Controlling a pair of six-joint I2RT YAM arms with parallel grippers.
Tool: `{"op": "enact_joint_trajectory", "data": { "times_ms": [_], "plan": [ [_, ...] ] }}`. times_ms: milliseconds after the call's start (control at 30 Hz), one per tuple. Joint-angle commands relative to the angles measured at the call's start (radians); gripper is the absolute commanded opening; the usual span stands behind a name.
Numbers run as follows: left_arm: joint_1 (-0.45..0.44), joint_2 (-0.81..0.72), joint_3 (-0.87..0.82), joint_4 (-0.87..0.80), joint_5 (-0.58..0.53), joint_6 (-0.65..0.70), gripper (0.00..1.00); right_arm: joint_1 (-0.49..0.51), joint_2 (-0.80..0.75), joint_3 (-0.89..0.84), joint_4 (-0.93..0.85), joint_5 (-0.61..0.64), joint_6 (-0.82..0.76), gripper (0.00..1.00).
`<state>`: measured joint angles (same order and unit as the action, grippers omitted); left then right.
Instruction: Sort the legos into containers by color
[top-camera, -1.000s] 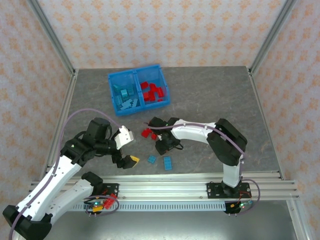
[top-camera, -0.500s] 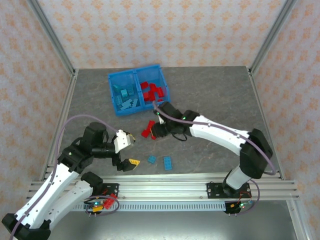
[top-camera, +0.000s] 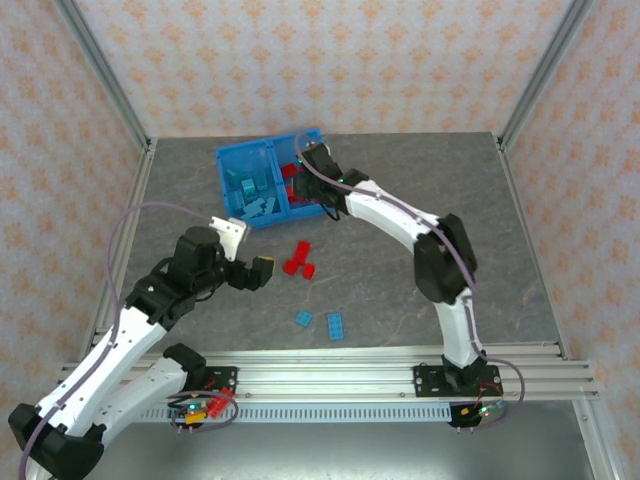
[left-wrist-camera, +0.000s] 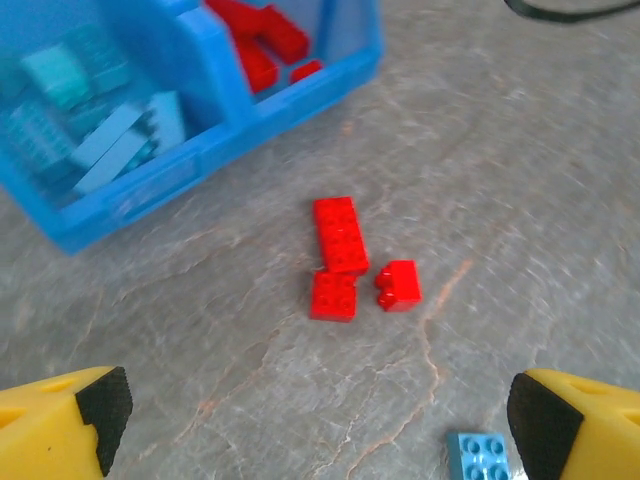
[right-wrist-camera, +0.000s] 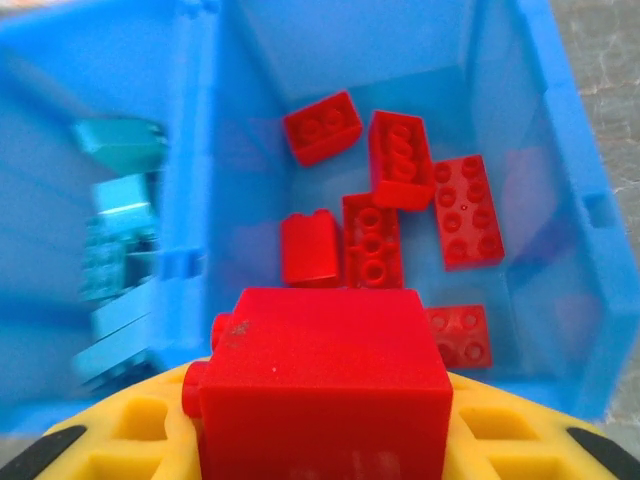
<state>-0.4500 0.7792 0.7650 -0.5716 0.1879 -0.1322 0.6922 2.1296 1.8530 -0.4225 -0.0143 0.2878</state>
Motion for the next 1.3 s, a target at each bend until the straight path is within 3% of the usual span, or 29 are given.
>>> {"op": "enact_joint_trajectory", "data": {
  "times_ms": [0,167,300,400,533,600,767,900,1033,1267],
  "plan": [
    [-0.001,0.013,-0.005,-0.017,-0.118,-0.225,1.00,-0.022,0.106,0.161,-0.098,-0.005,0.007,0.45],
    [-0.001,0.046,-0.010,-0.065,-0.223,-0.465,0.99,-0.029,0.180,0.315,-0.176,-0.035,0.016,0.63],
    [-0.001,0.076,-0.012,-0.069,-0.215,-0.527,1.00,-0.029,0.126,0.302,-0.172,-0.041,0.024,0.66],
    [-0.001,0.114,-0.012,-0.042,-0.151,-0.540,1.00,-0.029,0.054,0.267,-0.185,-0.055,0.033,0.66],
    [-0.004,0.201,-0.018,0.023,-0.037,-0.616,1.00,-0.028,-0.163,0.055,-0.134,-0.071,0.042,0.66],
    [-0.038,0.268,-0.019,0.063,-0.003,-0.640,1.00,-0.030,-0.343,-0.122,-0.096,-0.076,0.040,0.67],
    [-0.211,0.448,0.051,0.110,-0.065,-0.605,1.00,-0.029,-0.791,-0.532,-0.090,-0.169,-0.011,0.75],
    [-0.300,0.640,0.182,0.061,-0.159,-0.521,0.94,-0.029,-1.110,-0.766,-0.228,-0.210,-0.007,0.78],
    [-0.310,0.819,0.305,-0.035,-0.262,-0.408,0.81,-0.029,-1.331,-0.884,-0.380,-0.162,0.061,0.79],
    [-0.311,0.992,0.406,-0.031,-0.215,-0.305,0.61,-0.029,-1.499,-0.925,-0.448,-0.116,0.174,0.78]
  ]
}}
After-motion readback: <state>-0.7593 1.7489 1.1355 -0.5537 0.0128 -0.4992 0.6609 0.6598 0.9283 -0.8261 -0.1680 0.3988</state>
